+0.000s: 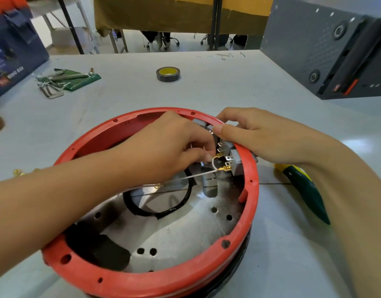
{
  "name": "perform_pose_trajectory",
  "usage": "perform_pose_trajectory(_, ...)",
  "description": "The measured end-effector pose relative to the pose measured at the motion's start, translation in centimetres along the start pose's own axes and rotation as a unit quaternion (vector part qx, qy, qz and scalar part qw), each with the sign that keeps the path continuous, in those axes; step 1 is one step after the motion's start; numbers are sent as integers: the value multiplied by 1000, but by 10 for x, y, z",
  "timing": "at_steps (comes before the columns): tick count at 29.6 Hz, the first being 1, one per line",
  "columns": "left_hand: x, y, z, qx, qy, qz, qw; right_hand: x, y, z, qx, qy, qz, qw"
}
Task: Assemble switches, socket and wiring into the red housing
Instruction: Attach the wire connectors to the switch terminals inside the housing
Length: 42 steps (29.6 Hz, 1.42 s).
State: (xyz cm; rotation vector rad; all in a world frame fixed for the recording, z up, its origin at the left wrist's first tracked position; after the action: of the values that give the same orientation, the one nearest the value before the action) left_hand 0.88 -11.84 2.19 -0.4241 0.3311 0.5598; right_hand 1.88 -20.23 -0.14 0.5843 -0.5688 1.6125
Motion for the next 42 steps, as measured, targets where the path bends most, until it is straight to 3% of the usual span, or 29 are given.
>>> perform_pose_trajectory(24,0,1,0,-10,-20,2,1000,1,3,0,1,18,-7,1000)
perform_pose_trajectory(42,-4,4,9,-14,42,43,998,-4,2,5,-18,8,-41,999)
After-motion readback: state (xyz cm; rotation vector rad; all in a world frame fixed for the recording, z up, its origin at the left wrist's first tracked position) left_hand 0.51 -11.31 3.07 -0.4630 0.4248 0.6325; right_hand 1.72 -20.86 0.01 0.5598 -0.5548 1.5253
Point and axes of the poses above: each hand's wrist, its own y-axis away from the middle knuckle, its own z-axis out of the back of the hand, x = y × z, the point moved 10 cm from there along -y, towards the middle knuckle, and after that the axes turned 7 degrees about -x, right-handed, at the moved point
